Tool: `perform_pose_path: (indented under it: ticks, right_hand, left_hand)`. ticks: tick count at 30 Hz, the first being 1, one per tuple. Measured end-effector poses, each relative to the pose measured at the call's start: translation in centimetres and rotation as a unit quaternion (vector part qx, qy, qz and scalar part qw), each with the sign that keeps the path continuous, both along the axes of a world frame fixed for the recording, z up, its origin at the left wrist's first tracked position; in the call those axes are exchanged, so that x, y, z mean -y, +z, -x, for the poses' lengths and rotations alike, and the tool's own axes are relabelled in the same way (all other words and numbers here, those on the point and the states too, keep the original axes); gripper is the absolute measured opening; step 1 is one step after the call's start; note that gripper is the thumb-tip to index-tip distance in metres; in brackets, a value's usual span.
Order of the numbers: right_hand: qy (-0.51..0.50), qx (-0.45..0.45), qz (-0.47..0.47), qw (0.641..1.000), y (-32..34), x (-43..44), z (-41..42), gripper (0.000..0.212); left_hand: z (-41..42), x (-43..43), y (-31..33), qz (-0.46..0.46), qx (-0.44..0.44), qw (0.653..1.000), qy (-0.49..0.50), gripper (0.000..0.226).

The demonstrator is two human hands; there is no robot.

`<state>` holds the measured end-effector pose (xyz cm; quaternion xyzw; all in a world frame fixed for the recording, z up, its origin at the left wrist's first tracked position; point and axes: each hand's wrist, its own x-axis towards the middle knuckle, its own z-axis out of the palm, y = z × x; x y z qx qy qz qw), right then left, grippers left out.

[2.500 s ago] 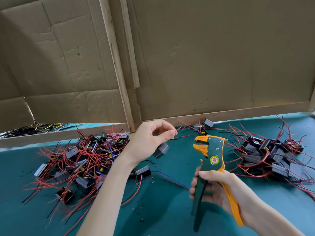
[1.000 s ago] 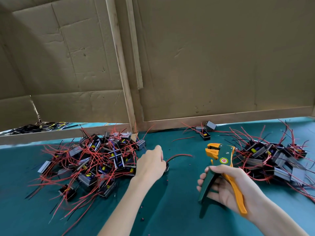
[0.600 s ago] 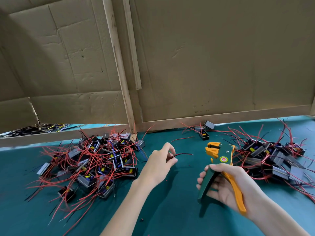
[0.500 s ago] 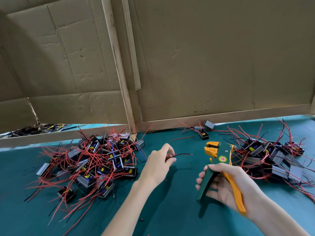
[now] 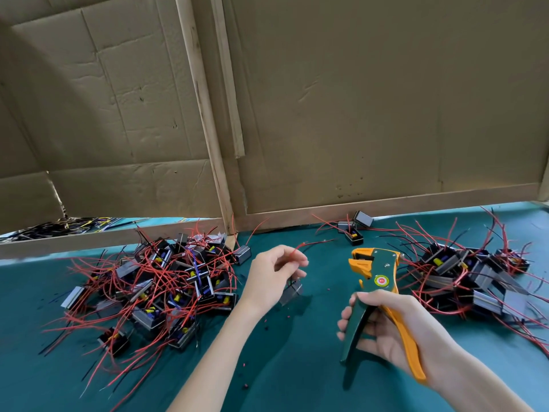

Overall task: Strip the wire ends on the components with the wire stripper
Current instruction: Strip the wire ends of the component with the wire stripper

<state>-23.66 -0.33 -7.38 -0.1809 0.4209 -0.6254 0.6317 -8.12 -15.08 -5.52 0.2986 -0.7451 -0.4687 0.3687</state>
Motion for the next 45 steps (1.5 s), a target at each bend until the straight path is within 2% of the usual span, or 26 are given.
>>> perform_pose_path:
  ticks: [3,6,14,27,37,41,45]
  right_hand:
    - [0.025,-0.020,0.018,0.999,0.3,-0.3,-0.2,0.017]
    - [0.057,-0.033,0.048,0.997,0.8,-0.5,-0.6,0.025]
    - [0.113,-0.079,0.141,0.980,1.6,-1.1,-1.3,0.046]
    - [0.134,-0.113,0.162,0.971,2.3,-1.4,-1.9,0.039]
    - [0.139,-0.126,0.168,0.968,2.5,-1.7,-1.8,0.037]
    - [0.136,-0.127,0.161,0.969,2.6,-1.6,-2.0,0.024]
    - [0.131,-0.127,0.161,0.970,2.6,-1.7,-2.0,0.022]
  left_hand:
    - [-0.2,-0.3,1.4,-0.014,-0.050,0.999,-0.007,0.022]
    - [-0.5,-0.8,3.0,-0.020,-0.070,0.997,-0.020,0.011]
    - [-1.1,-2.3,5.8,-0.004,-0.044,0.997,-0.061,0.010]
    - [-1.3,-3.0,6.5,-0.041,-0.045,0.993,-0.106,0.007]
    - [-1.5,-3.3,6.9,-0.050,-0.006,0.991,-0.122,0.021]
    - [-1.5,-3.4,7.0,-0.065,-0.014,0.990,-0.124,0.019]
    - [-1.4,-3.5,7.0,-0.077,-0.021,0.989,-0.123,0.019]
